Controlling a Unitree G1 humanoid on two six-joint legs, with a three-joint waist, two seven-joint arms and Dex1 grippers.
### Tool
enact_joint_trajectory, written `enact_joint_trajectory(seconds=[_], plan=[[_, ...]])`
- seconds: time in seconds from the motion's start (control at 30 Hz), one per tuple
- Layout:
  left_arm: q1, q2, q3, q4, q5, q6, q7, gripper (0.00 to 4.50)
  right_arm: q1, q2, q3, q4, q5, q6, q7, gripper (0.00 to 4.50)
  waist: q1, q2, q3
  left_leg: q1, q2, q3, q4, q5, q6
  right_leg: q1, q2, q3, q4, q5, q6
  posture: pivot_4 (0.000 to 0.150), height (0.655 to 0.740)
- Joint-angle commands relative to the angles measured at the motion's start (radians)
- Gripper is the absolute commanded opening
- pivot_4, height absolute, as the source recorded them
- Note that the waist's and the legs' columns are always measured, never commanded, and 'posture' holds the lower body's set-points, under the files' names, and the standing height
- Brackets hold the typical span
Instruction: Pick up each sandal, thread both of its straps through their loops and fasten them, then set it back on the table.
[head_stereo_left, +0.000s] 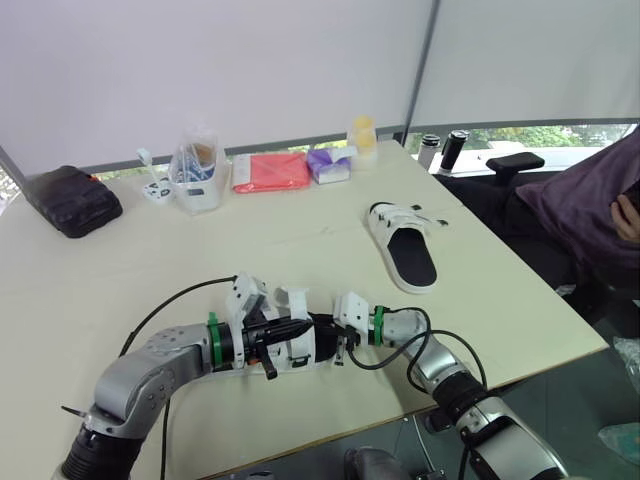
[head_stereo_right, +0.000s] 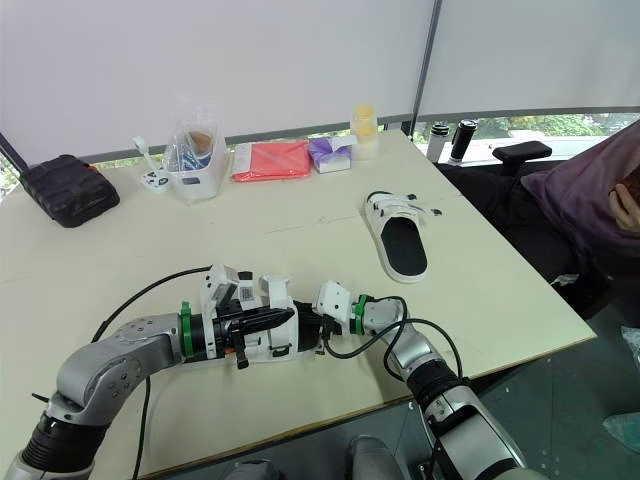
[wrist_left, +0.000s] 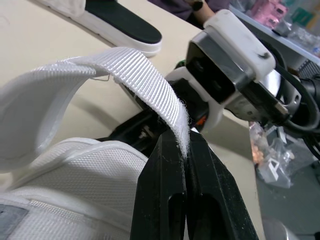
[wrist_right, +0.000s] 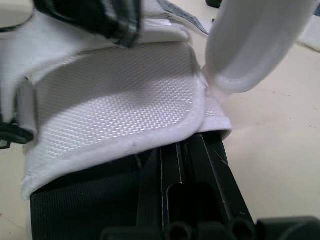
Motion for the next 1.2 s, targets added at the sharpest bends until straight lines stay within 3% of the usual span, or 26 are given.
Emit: enact_joint_trajectory(seconds=[0.03, 0.23, 0.5, 0.6, 0.87, 1.0, 1.1, 1.2], plan=[[-0.007, 0.007, 0.017, -0.030, -0.035, 0.011, -0.026, 0.03, 0.052, -0.030, 0.042, 0.189, -0.125, 0.086, -0.039, 0.00, 0.000, 0.000, 0.000, 0.000, 0.000, 0.000, 0.000, 0.000, 0.000, 0.000, 0.000, 0.000, 0.000, 0.000, 0.000, 0.150, 0.7400], [0.011, 0.065, -0.036, -0.058, 0.034, -0.055, -0.102, 0.03, 0.052, -0.029, 0.042, 0.190, -0.125, 0.085, -0.041, 0.00, 0.000, 0.000, 0.000, 0.000, 0.000, 0.000, 0.000, 0.000, 0.001, 0.000, 0.000, 0.000, 0.000, 0.000, 0.000, 0.150, 0.7400], [0.007, 0.101, -0.157, 0.046, 0.353, -0.415, -0.146, 0.03, 0.055, -0.028, 0.042, 0.188, -0.125, 0.086, -0.044, 0.00, 0.000, 0.001, 0.000, 0.000, 0.000, 0.000, 0.000, -0.001, -0.001, 0.000, 0.000, 0.001, 0.000, 0.000, 0.000, 0.150, 0.7400], [0.004, 0.087, -0.158, 0.063, 0.381, -0.457, -0.148, 0.03, 0.055, -0.027, 0.041, 0.188, -0.124, 0.086, -0.045, 0.00, 0.001, 0.001, 0.000, 0.000, 0.001, 0.000, 0.000, -0.001, -0.001, 0.000, -0.001, 0.001, 0.000, 0.000, 0.000, 0.150, 0.7400], [0.017, 0.079, -0.102, -0.011, 0.230, -0.299, -0.168, 0.03, 0.057, -0.029, 0.043, 0.186, -0.126, 0.086, -0.045, 0.00, 0.000, 0.001, 0.000, 0.000, 0.001, 0.000, 0.000, -0.001, -0.001, 0.000, -0.001, 0.000, 0.000, 0.000, 0.000, 0.150, 0.7400], [0.013, 0.075, -0.046, -0.038, 0.147, -0.205, -0.143, 1.20, 0.058, -0.031, 0.045, 0.189, -0.127, 0.084, -0.044, 0.00, 0.000, 0.001, 0.000, 0.000, 0.001, 0.000, 0.000, 0.000, 0.001, 0.000, 0.000, 0.000, 0.000, 0.000, 0.000, 0.150, 0.7400], [0.049, 0.098, 0.040, -0.095, 0.040, -0.104, -0.116, 2.63, 0.060, -0.034, 0.046, 0.189, -0.128, 0.081, -0.041, 0.00, -0.001, 0.001, 0.001, -0.001, 0.001, 0.000, 0.000, 0.001, 0.001, 0.000, 0.000, 0.000, 0.000, 0.000, 0.000, 0.150, 0.7400], [0.141, 0.149, 0.099, -0.185, 0.016, -0.080, -0.109, 2.63, 0.064, -0.037, 0.048, 0.191, -0.128, 0.078, -0.035, 0.00, -0.001, 0.001, 0.001, 0.000, 0.001, 0.000, -0.001, 0.000, 0.001, -0.001, 0.000, 0.001, 0.001, 0.000, 0.000, 0.150, 0.7400]])
